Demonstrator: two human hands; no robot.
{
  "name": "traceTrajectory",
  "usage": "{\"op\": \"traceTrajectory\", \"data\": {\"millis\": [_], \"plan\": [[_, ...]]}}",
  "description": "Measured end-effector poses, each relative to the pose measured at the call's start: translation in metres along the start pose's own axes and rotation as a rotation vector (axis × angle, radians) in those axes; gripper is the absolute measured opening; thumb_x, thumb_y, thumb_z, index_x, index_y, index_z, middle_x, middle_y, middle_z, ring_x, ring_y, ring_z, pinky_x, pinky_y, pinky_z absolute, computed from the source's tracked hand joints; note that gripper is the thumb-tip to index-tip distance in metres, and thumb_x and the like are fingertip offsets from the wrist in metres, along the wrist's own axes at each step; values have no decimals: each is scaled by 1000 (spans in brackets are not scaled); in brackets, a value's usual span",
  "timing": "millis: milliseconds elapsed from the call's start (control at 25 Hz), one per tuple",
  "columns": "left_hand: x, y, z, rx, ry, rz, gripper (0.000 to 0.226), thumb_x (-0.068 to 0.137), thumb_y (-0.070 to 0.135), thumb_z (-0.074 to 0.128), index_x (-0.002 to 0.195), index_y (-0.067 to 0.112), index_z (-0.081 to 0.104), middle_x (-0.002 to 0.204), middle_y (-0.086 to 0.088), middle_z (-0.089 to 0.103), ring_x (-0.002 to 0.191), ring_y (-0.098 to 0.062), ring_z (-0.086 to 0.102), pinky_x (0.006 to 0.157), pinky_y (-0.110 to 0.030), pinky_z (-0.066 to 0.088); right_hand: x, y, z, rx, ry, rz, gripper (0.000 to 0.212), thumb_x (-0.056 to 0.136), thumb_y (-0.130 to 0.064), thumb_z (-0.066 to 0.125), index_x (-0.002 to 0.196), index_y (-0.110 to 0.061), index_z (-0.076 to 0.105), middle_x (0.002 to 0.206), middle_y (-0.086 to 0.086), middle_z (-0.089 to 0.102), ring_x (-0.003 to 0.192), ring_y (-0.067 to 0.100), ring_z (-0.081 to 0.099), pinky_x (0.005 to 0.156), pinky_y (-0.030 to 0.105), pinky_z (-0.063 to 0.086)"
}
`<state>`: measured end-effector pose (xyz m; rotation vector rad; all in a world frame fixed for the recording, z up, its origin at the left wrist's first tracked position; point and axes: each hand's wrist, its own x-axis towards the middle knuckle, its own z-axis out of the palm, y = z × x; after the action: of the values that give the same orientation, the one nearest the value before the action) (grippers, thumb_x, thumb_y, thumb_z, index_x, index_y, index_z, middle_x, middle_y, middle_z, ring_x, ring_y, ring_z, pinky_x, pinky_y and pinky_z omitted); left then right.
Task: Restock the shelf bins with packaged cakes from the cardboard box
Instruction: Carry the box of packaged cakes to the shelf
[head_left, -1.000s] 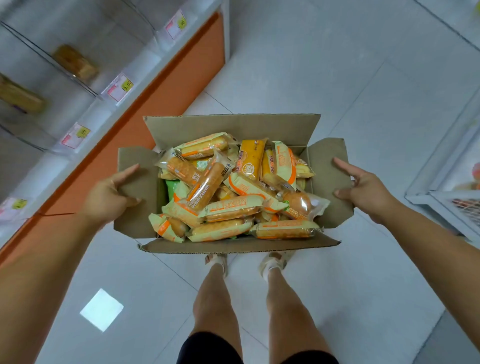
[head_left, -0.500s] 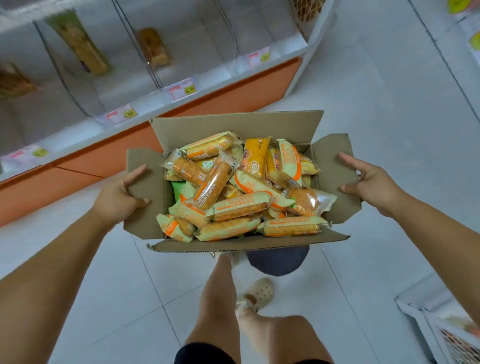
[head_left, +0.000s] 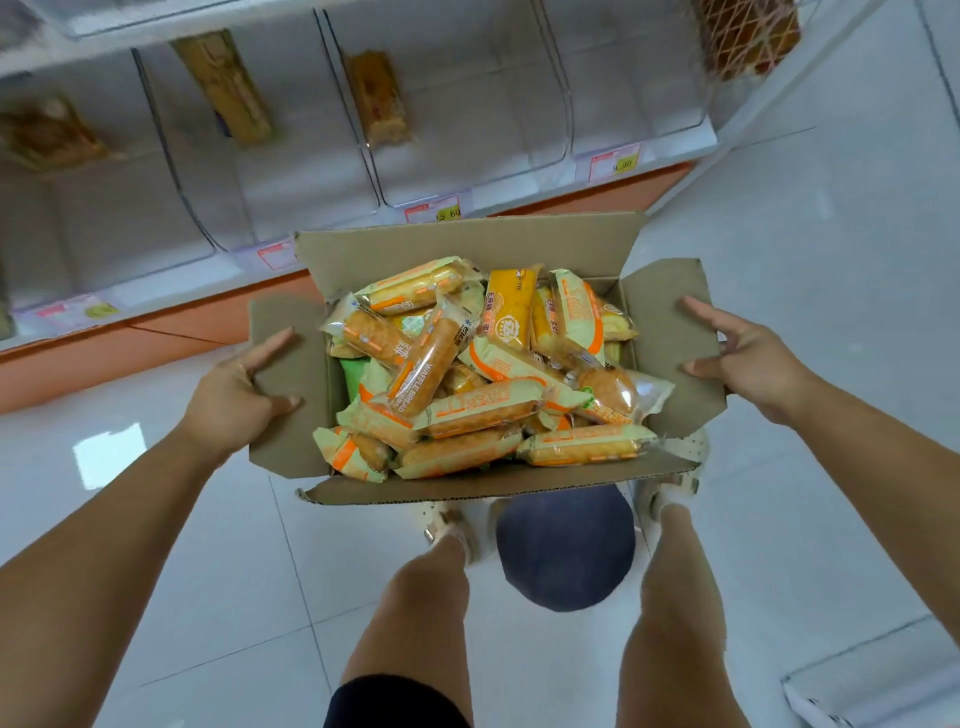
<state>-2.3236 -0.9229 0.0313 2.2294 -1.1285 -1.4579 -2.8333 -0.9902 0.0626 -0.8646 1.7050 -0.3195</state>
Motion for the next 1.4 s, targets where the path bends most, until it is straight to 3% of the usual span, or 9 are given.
{"op": "traceTrajectory", "data": {"millis": [240,480,680,800,960,1160,1320,1400], "plan": [[19,-4,26,-99,63,-72,82,78,-2,76,126,59,50,128,4,57,109,-23,60,101,-45,49,68,-17,-14,-78,-97,-45,75,84,13,62,140,-34,47,132,-2,58,97,10,65,70,22,59],[31,-12,70,-228,153,-134,79,78,-6,74,121,56,51,127,7,57,104,-16,60,97,-34,49,132,-28,-19,-169,-167,-74,76,84,13,63,141,-34,46,131,-4,58,83,-2,67,64,20,58],[48,-29,87,-234,152,-171,82,77,-1,77,128,59,51,135,5,55,113,-22,60,99,-44,51,163,-29,-11,-184,-164,-94,74,85,16,59,141,-31,46,129,-4,55,83,-3,66,59,13,55],[59,-39,94,-230,166,-159,84,77,1,78,129,61,50,137,5,55,115,-23,60,100,-46,51,176,-17,-6,-171,-160,-112,74,86,15,58,137,-37,46,136,-3,52,99,1,59,68,14,56],[80,-43,103,-209,204,-125,84,78,1,77,125,65,49,134,3,55,115,-24,59,100,-47,51,199,-4,5,-177,-164,-170,75,86,13,59,130,-46,49,141,-4,50,106,3,58,82,21,55],[104,-49,116,-178,265,-79,87,81,0,74,111,75,45,127,3,55,111,-23,58,100,-46,50,233,20,14,-212,-161,-218,76,86,9,62,120,-58,55,143,-10,49,125,14,54,101,43,48],[119,-63,129,-125,307,-65,90,81,2,75,103,83,42,131,1,56,111,-25,58,99,-46,51,245,36,25,-180,-158,-250,74,88,9,60,128,-52,51,140,-14,49,117,1,55,91,24,53],[125,-69,128,-146,315,-66,87,81,1,74,109,77,44,130,2,56,109,-25,60,98,-45,51,252,40,23,-211,-166,-260,74,87,7,62,127,-54,52,144,-12,47,124,6,53,95,32,52]]}}
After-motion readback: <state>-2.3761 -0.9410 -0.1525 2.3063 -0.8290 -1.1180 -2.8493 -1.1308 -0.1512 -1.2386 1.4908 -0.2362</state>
